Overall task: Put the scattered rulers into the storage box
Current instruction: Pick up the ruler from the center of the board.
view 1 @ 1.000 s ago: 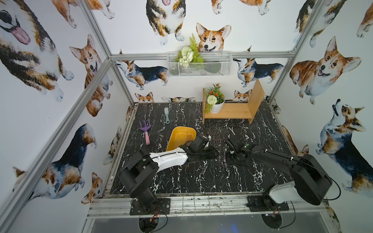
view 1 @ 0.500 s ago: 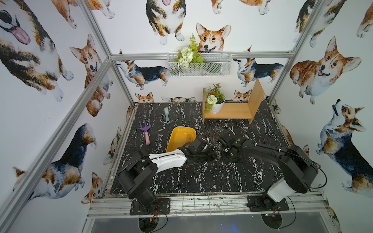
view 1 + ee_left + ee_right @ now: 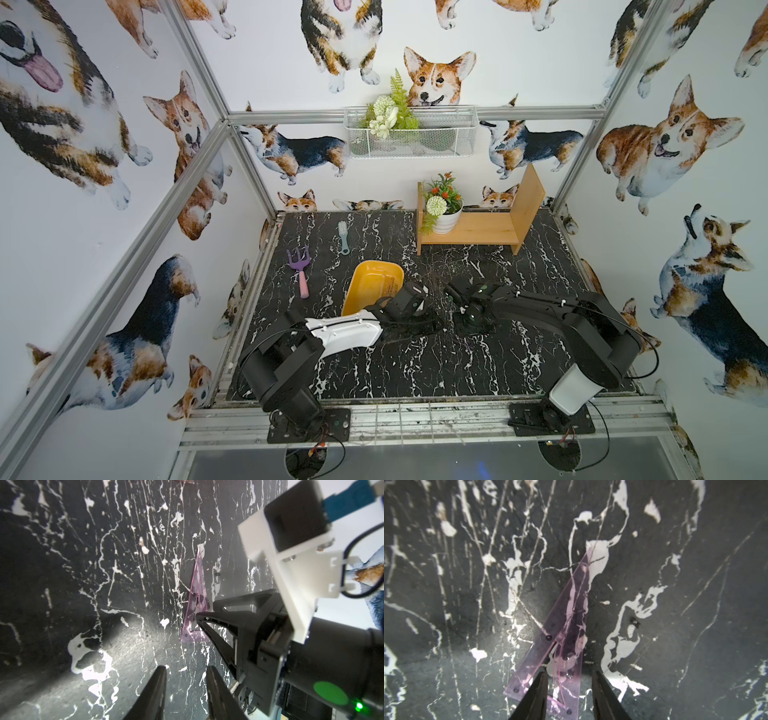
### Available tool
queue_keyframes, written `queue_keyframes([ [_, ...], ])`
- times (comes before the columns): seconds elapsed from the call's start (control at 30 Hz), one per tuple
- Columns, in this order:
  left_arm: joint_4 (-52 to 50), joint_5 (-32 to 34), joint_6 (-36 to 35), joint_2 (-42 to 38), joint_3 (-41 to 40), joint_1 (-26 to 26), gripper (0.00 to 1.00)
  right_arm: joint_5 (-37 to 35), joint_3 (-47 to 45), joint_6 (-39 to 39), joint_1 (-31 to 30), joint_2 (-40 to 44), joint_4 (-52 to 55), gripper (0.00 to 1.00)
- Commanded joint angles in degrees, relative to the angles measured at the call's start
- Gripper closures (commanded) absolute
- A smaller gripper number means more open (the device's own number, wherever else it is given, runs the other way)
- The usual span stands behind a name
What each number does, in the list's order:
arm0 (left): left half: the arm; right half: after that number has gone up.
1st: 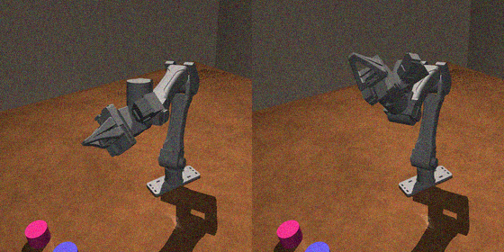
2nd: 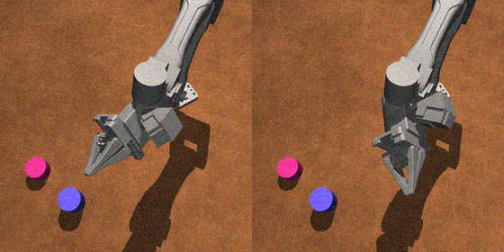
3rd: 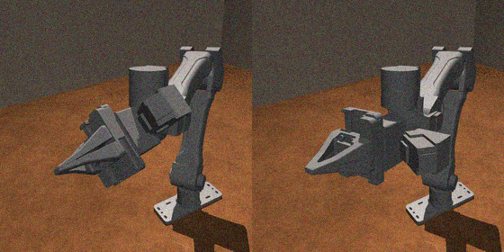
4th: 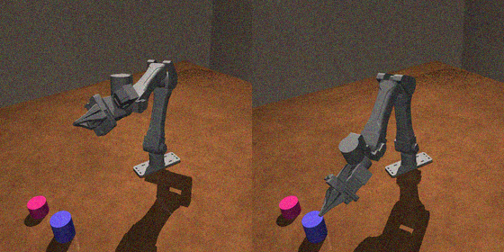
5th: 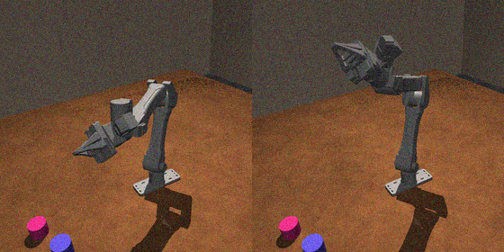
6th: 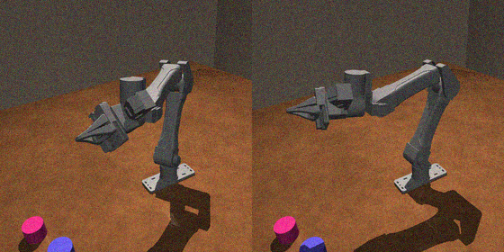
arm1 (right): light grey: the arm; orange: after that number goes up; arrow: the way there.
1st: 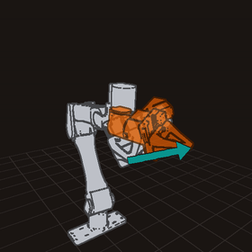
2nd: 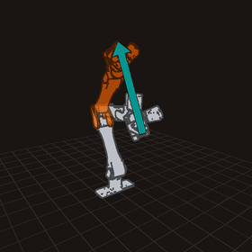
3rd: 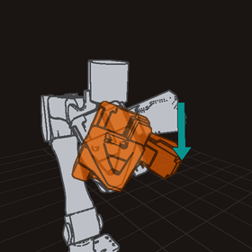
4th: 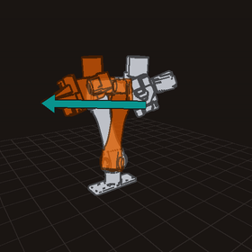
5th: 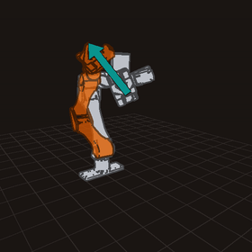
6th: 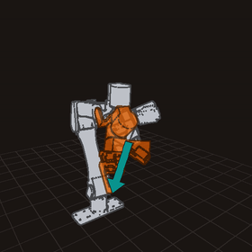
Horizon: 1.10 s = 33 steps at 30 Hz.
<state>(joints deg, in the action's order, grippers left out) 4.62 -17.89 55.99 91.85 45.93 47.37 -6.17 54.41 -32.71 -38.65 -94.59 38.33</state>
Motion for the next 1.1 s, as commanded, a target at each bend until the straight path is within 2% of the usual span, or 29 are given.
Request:
queue_keyframes([
  [0.0,1.79,0.58,0.53,-0.38,-0.66,0.04,0.62,-0.54,-0.13,0.72,-0.19,-0.58,0.36,0.63],
  [0.33,3.88,-0.3,1.4,1.27,-1.21,0.35,0.62,1.61,-1.8,1.16,-0.11,-2.18,-2.22,0.79],
  [0.5,6.1,-1.56,2.49,2.76,-0.86,0.79,0.61,3.63,-3.34,0.96,0.34,-1.86,-3.86,0.81],
  [0.83,9.61,-3.71,4.39,8.12,1.03,1.83,0.6,10.23,-9.3,1.41,5.38,1.92,-8.84,0.83],
  [1.07,11.7,-4.86,5.4,11.26,1.88,2.11,0.6,11.53,-10.93,1.73,6.42,2.21,-10.02,0.84],
])
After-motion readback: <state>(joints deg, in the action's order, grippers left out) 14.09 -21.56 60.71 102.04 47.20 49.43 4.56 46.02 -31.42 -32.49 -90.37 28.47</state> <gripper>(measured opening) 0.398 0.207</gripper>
